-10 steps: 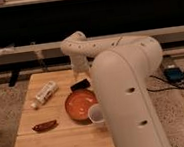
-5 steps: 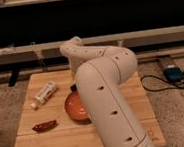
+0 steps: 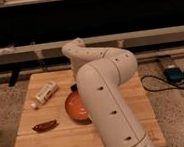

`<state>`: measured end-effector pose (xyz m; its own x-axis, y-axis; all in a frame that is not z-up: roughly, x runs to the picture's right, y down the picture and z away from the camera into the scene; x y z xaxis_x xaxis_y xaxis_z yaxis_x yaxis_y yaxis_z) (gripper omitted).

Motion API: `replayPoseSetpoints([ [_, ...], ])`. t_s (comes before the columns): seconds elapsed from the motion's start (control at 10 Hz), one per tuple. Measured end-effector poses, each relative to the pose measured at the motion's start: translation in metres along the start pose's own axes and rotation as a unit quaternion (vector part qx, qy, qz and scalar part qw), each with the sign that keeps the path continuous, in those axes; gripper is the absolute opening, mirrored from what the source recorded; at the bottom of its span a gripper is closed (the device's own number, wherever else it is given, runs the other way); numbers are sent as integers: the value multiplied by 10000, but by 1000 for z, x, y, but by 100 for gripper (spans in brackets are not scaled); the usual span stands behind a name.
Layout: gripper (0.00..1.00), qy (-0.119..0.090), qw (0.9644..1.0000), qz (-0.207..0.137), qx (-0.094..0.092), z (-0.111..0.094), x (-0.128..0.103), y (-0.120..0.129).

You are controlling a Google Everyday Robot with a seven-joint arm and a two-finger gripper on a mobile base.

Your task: Place the eraser in the ceramic cup

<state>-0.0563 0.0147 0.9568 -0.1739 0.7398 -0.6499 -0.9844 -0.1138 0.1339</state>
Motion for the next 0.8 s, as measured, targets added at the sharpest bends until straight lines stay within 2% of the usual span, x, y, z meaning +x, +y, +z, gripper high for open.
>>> replayPoseSetpoints([
  [0.5,65,242,9996,91,-96,19,7,-5],
  [0.8,65,425,9983,364,-178,29,5,-8],
])
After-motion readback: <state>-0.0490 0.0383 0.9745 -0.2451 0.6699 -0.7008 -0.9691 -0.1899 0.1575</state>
